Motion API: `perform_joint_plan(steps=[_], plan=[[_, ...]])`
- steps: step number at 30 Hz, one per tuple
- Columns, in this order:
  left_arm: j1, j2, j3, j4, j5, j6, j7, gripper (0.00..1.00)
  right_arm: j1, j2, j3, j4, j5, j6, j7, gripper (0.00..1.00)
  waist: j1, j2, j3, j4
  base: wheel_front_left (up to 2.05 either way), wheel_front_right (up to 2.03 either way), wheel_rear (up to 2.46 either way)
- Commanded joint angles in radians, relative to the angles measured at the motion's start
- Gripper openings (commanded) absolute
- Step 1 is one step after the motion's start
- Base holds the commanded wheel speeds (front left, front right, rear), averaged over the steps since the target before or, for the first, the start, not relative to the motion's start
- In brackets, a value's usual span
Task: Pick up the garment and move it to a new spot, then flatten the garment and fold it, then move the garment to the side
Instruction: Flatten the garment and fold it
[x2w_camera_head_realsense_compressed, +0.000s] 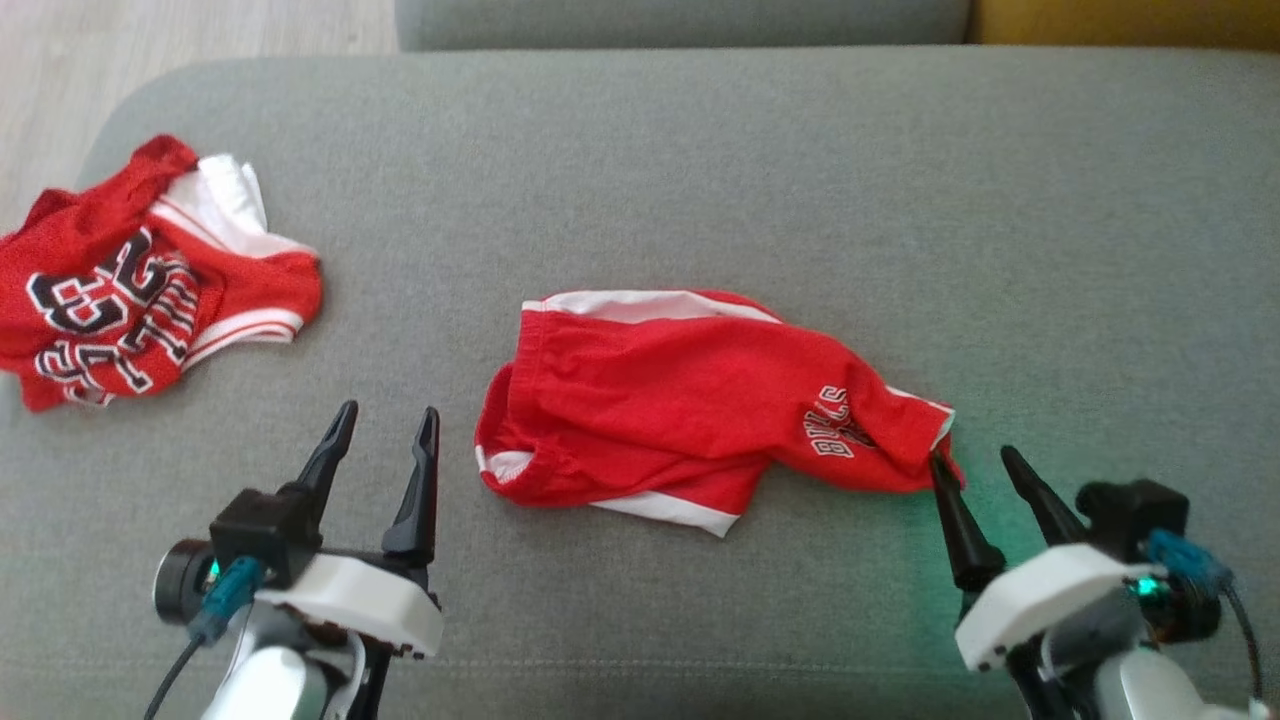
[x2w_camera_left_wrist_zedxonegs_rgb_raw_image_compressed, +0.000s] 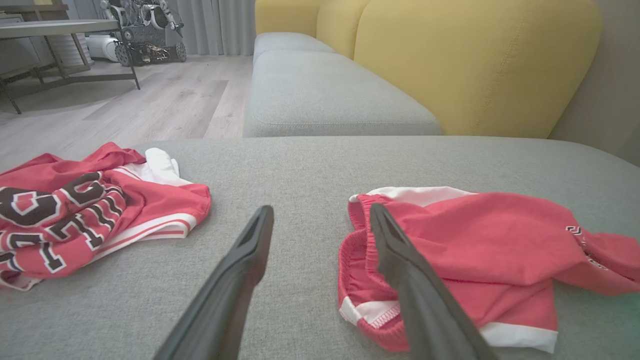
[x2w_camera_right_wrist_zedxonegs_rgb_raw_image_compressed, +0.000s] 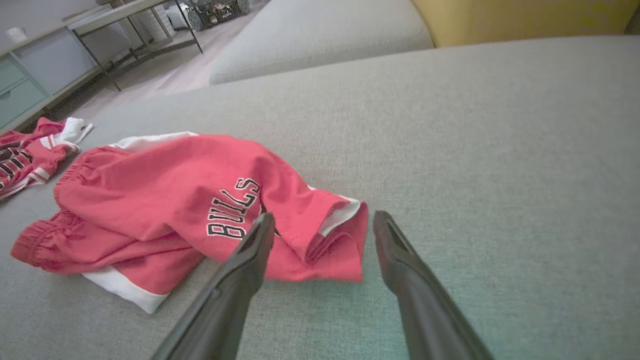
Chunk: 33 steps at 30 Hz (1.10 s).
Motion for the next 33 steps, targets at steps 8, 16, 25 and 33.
perform_joint_plan(steps=[8,16,25,33], plan=[[-0.09,0.008,0.029,-0.018,-0.01,-0.008,-0.018,1.0,-0.12,-0.003,0.043,0.051,0.01,-0.001,0.021,1.0,0.0,0.0,0.05,0.026,0.0,0.0,0.0],[-0.115,0.005,0.031,-0.002,-0.012,-0.015,-0.031,1.0,-0.179,-0.003,0.05,0.133,0.033,-0.001,0.024,1.0,0.0,0.0,0.076,0.036,0.0,0.0,0.0],[-0.131,-0.002,0.033,0.009,-0.015,-0.017,-0.041,1.0,-0.26,-0.003,0.015,0.169,0.022,-0.001,0.0,0.0,0.0,0.0,0.09,0.04,0.0,0.0,0.0],[-0.14,-0.005,0.035,0.017,-0.017,-0.021,-0.047,1.0,-0.446,-0.017,-0.007,0.156,-0.01,-0.001,-0.062,0.0,0.0,0.0,0.09,0.018,0.0,0.0,0.0]])
